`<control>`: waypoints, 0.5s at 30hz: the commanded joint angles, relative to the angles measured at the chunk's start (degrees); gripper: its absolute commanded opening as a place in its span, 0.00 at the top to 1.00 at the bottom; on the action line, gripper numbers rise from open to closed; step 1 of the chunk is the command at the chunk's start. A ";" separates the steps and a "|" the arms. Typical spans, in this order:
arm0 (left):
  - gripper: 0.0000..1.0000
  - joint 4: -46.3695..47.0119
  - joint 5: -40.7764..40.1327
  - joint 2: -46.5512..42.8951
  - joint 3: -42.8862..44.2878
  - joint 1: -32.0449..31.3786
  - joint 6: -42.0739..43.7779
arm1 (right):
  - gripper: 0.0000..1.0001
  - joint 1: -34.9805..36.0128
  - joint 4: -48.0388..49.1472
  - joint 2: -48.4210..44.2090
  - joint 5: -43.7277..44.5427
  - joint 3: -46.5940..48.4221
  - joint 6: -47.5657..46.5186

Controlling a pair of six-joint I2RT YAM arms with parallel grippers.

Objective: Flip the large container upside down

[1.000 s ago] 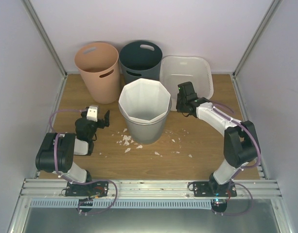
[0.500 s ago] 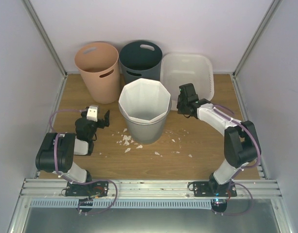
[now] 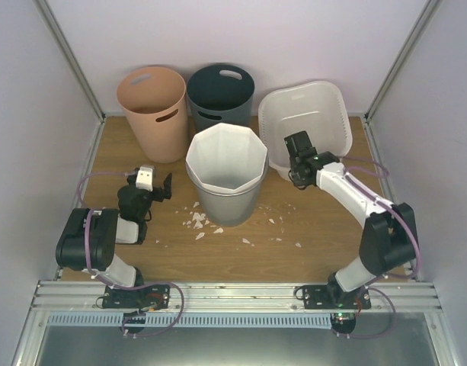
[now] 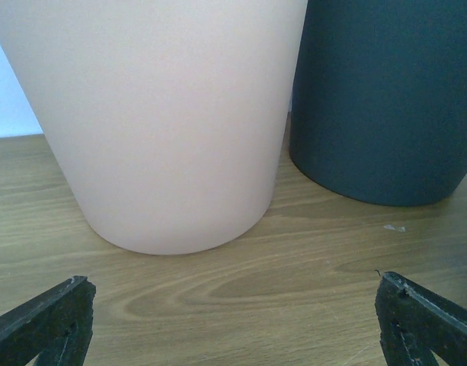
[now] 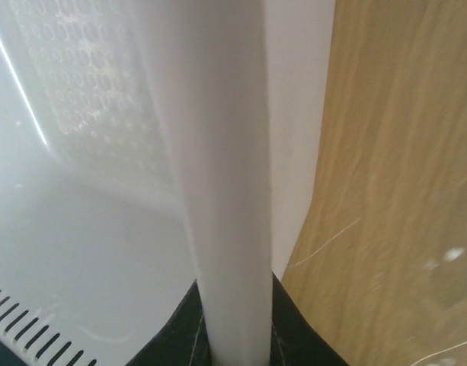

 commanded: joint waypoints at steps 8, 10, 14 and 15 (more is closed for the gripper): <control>0.01 4.52 -0.12 0.39 0.68 -0.35 0.95 | 0.99 0.28 -20.20 -11.57 42.86 5.24 -32.76; 0.01 4.52 -0.22 0.39 0.68 -0.39 0.96 | 0.99 0.38 -17.87 -11.22 48.38 4.95 -42.62; 0.01 4.52 -0.12 0.39 0.71 -0.40 0.94 | 0.99 0.91 -15.98 -8.67 61.16 3.21 -55.79; 0.01 4.52 -0.11 0.39 0.73 -0.36 0.99 | 0.99 0.98 -16.90 -7.54 64.45 3.13 -56.94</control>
